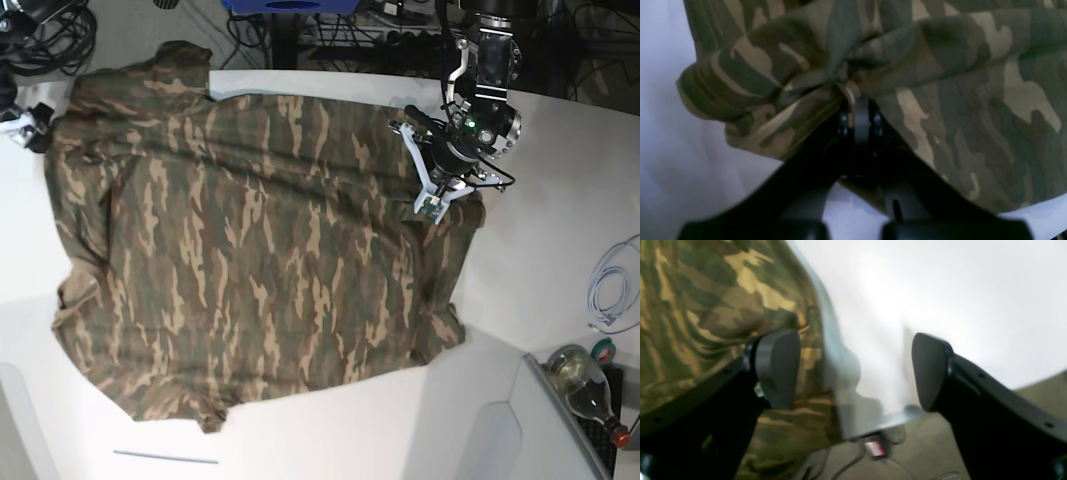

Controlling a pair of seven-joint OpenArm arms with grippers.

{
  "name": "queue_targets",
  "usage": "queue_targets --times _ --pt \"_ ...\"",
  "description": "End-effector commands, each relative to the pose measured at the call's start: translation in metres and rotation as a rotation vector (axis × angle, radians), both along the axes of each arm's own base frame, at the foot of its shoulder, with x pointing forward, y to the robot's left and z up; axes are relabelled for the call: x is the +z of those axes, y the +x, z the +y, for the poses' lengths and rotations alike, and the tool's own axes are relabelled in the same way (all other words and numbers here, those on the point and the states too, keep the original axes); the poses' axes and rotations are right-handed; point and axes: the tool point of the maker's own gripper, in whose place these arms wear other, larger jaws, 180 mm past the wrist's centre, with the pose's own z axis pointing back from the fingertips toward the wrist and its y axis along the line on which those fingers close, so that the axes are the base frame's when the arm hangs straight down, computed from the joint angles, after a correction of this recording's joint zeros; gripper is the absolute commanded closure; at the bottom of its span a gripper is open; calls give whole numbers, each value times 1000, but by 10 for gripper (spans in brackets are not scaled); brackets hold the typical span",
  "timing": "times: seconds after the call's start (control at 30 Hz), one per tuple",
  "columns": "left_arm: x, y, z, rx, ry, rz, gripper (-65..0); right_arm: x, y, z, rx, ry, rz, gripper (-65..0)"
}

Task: Layout the t-shirt on the table in an organized manner, then fold the t-shirt properly
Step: 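Pull the grasped edge apart with both grippers to smooth the shirt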

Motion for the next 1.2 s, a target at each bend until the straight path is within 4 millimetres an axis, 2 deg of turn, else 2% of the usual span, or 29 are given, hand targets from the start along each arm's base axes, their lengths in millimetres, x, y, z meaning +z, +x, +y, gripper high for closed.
queue_targets --times 0.0,0.07,0.23,0.33,0.53,0.67,0.83,1.07,1.13,1.17 --pt "-7 -13 13 5 54 62 0 5 5 -6 -2 -6 -28 -494" --pt "-7 -14 18 2 66 63 0 5 7 -2 -5 16 -48 -495" --pt "-8 -17 21 4 71 69 0 2 20 23 90 52 -55 -495" --pt "-6 -16 34 45 78 64 0 -2 24 35 126 67 -48 -494" --pt "-7 -22 42 65 84 73 0 -11 15 42 135 91 -17 -488" --pt "-9 -26 38 59 78 81 0 -19 -4 50 167 126 72 -488" --pt "-9 -26 35 59 70 81 0 -23 -11 56 181 147 106 -488" --pt "-9 -26 38 61 77 81 0 -31 -15 83 288 177 162 -486" --pt "-9 -26 38 64 73 81 0 -33 -15 90 288 190 157 -464" --pt "-9 -26 38 66 73 80 0 -33 -15 91 289 192 157 -423"
